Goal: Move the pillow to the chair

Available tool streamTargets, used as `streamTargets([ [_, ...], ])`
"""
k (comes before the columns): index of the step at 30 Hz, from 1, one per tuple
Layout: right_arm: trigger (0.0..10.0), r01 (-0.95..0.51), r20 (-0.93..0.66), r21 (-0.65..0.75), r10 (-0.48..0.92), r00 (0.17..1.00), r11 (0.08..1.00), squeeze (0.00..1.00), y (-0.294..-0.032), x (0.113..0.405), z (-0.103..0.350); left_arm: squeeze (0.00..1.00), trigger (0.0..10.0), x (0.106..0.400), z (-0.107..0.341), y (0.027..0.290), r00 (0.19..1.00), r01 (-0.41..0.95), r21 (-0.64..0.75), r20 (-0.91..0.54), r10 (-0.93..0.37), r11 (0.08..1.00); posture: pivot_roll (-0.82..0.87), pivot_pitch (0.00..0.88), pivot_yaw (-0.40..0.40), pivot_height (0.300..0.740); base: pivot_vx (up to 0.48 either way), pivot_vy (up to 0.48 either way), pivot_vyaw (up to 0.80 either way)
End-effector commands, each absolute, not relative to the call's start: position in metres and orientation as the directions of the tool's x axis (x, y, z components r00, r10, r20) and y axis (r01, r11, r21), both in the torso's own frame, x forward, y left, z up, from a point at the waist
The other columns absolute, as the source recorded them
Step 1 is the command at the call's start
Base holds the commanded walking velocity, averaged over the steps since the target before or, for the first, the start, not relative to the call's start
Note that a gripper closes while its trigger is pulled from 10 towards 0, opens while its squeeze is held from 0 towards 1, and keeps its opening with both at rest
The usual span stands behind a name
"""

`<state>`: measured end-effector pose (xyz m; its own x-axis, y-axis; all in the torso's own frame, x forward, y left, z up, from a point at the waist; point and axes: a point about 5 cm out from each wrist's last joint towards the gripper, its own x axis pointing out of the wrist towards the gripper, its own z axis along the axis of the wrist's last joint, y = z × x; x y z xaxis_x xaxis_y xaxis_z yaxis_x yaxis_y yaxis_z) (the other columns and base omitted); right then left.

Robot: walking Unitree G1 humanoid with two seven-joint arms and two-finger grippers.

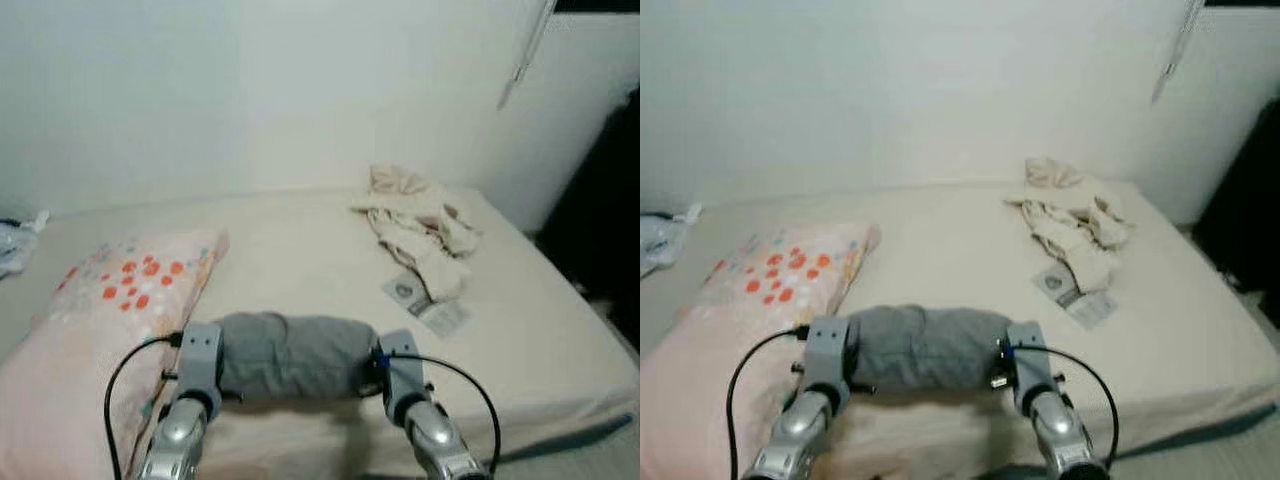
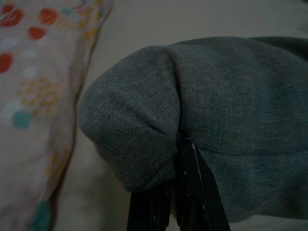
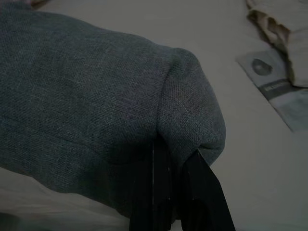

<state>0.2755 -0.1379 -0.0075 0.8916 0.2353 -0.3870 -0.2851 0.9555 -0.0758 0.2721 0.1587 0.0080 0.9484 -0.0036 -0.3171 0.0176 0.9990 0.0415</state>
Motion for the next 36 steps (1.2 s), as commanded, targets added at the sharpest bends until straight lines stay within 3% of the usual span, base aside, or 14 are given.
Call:
streamTargets([
  [1, 10.0, -0.314, -0.354, -0.068, 0.271, 0.895, 0.947, 0.0, -0.129, 0.28, -0.002, 0.0, 10.0, 0.277, 0.013, 0.144, 0.955, 0.071, 0.03, -0.29, -0.06, 0.997, -0.02, 0.0, -0.019, 0.74, 0.0, 0.0, -0.8],
  [36, 10.0, -0.365, -0.348, -0.067, 0.322, 0.881, 0.928, 0.0, -0.121, 0.284, 0.003, 0.0, 10.0, 0.28, 0.017, 0.163, 0.961, -0.008, 0.052, -0.276, 0.022, 0.999, 0.0, 0.029, -0.041, 0.74, 0.0, 0.0, -0.8],
])
